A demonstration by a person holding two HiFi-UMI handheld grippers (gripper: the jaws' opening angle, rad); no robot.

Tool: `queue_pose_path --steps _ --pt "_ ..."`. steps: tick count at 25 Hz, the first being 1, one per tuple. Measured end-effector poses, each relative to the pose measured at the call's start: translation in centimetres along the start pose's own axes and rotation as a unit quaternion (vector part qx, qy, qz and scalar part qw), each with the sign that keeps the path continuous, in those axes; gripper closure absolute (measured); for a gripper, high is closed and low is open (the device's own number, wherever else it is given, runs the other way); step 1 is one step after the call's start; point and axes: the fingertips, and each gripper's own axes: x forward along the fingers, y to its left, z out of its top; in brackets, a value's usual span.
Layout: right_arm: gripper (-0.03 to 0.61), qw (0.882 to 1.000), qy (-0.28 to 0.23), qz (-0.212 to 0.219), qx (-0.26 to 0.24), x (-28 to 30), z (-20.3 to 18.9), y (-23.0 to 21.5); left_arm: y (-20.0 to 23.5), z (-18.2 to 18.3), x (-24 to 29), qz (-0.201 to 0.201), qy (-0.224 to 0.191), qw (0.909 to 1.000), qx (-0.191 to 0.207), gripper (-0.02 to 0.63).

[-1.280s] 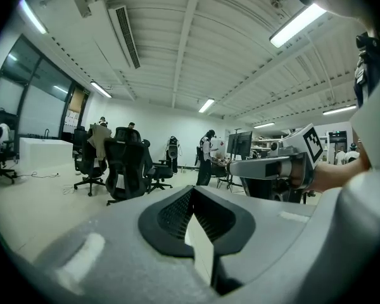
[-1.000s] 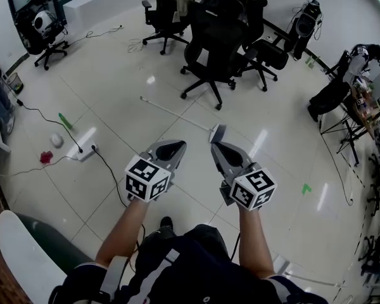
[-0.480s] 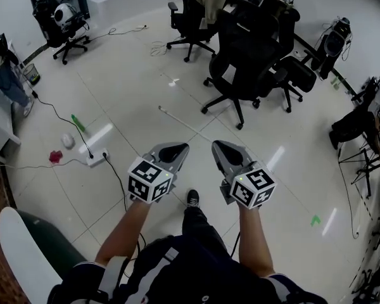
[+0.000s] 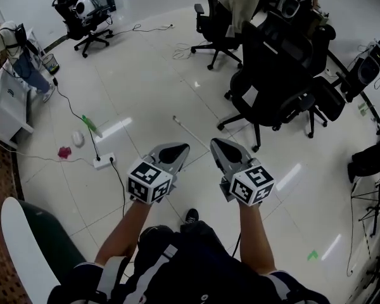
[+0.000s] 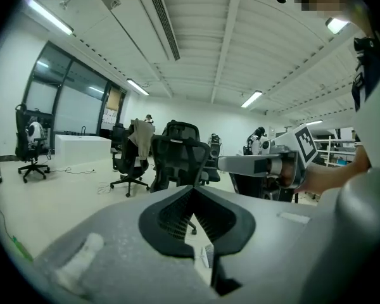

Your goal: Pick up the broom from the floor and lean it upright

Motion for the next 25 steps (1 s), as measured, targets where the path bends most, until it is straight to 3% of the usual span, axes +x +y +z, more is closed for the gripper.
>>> queue_pose_path --steps 11,18,25 --pt "0.572 0.998 0.031 0.050 0.002 11.0 0.6 -5.6 11.6 1.7 4.9 0.050 -0.001 0.9984 -0.025 0.612" --pt "0.572 0.998 0.061 0.018 -0.024 21.8 1.2 -9.7 23.2 2.7 8.7 0.030 -0.014 0.9991 -0.028 0.612" --pt "0.572 0.993 0.108 -0.044 -0.021 31.4 -0.2 -14.4 34.0 0.7 12.7 -0.014 0.014 0.9986 -0.050 0.612"
